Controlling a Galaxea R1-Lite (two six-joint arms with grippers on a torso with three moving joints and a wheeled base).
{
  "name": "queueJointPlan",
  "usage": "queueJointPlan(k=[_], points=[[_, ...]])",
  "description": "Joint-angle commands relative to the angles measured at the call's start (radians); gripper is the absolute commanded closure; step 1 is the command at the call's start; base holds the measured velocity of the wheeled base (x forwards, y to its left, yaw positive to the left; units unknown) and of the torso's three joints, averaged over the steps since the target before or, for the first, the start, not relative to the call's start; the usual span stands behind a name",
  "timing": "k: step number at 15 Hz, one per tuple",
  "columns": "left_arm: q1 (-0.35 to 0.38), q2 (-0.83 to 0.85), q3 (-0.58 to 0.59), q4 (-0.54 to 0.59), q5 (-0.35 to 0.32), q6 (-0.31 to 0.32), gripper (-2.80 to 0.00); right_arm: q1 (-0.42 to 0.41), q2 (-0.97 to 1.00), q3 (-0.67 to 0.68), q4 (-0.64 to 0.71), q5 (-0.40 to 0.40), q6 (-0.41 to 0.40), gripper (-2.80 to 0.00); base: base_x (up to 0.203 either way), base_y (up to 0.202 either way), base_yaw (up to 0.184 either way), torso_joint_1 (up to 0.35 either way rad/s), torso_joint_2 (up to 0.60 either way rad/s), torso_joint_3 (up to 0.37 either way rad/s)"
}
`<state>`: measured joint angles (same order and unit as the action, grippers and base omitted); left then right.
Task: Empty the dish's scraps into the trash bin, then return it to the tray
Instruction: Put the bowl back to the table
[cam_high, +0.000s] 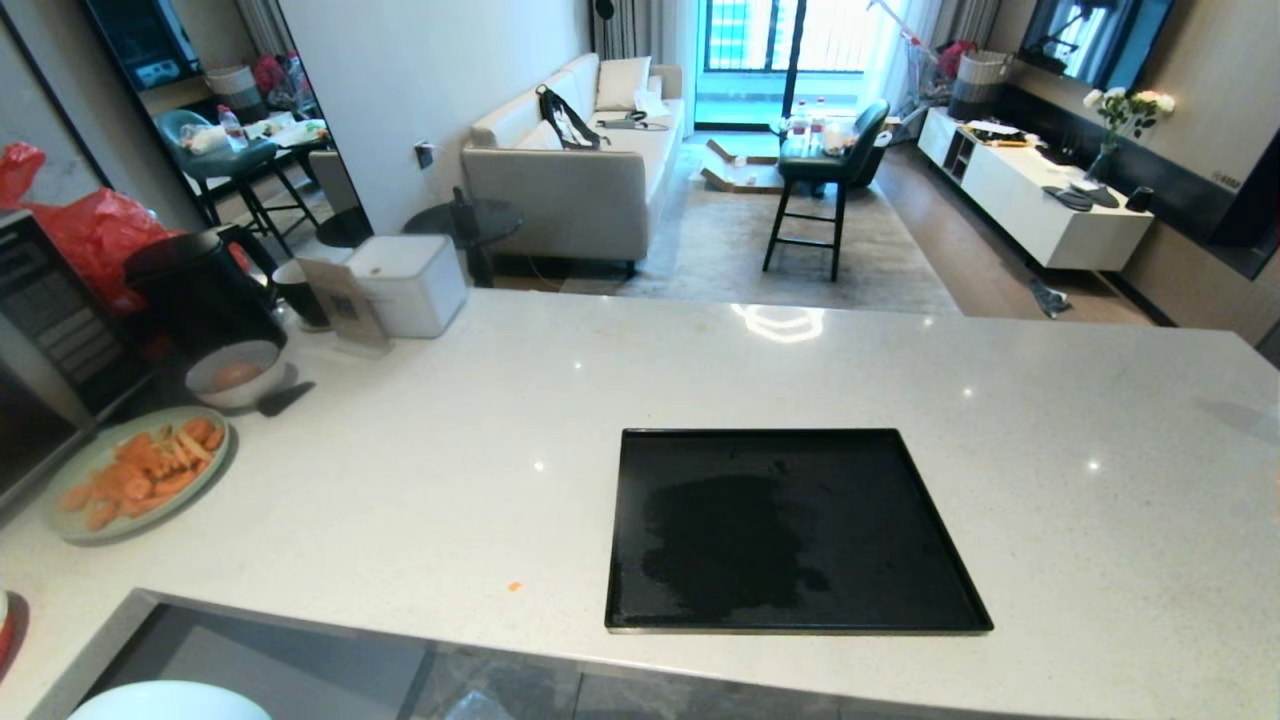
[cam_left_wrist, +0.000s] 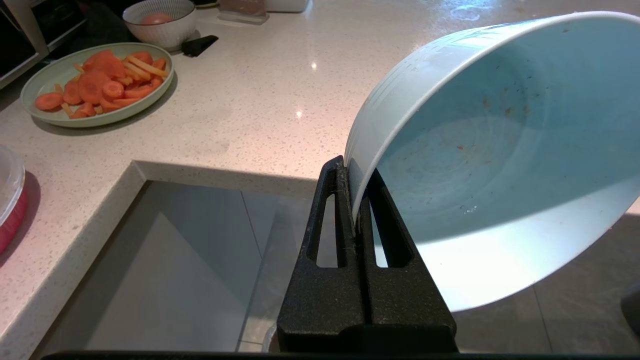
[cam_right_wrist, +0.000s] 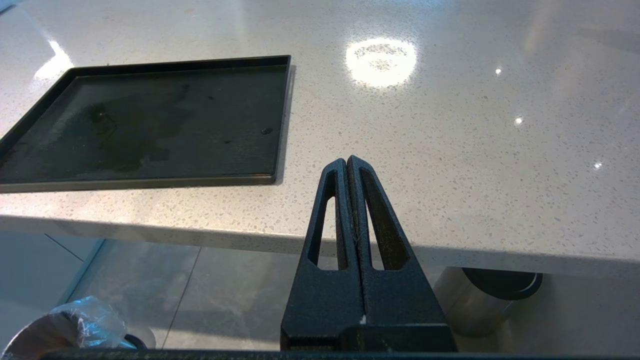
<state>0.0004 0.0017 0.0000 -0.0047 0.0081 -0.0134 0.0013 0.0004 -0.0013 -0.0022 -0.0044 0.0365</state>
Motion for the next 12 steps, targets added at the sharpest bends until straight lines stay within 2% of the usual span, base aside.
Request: queueJointPlan(k=[1,8,12], points=[[0.000,0.000,0.000,-0.001,0.000,0.000,0.00,0.000,0.000,0.000,-0.001,0.000,0.000,0.00,0.000,0.000,0.000,0.000,0.00,0.000],[0.000,0.000,0.000,0.000,0.001,0.000,0.00,0.000,0.000,0.000,-0.001,0.000,0.000,0.00,0.000,0.000,0.000,0.000,0.00,0.000],[0.000,0.000,0.000,-0.001,0.003,-0.026,0.00,0.000,0.000,0.000,-0.001,0.000,0.000,0.00,0.000,0.000,0.000,0.000,0.00,0.000]])
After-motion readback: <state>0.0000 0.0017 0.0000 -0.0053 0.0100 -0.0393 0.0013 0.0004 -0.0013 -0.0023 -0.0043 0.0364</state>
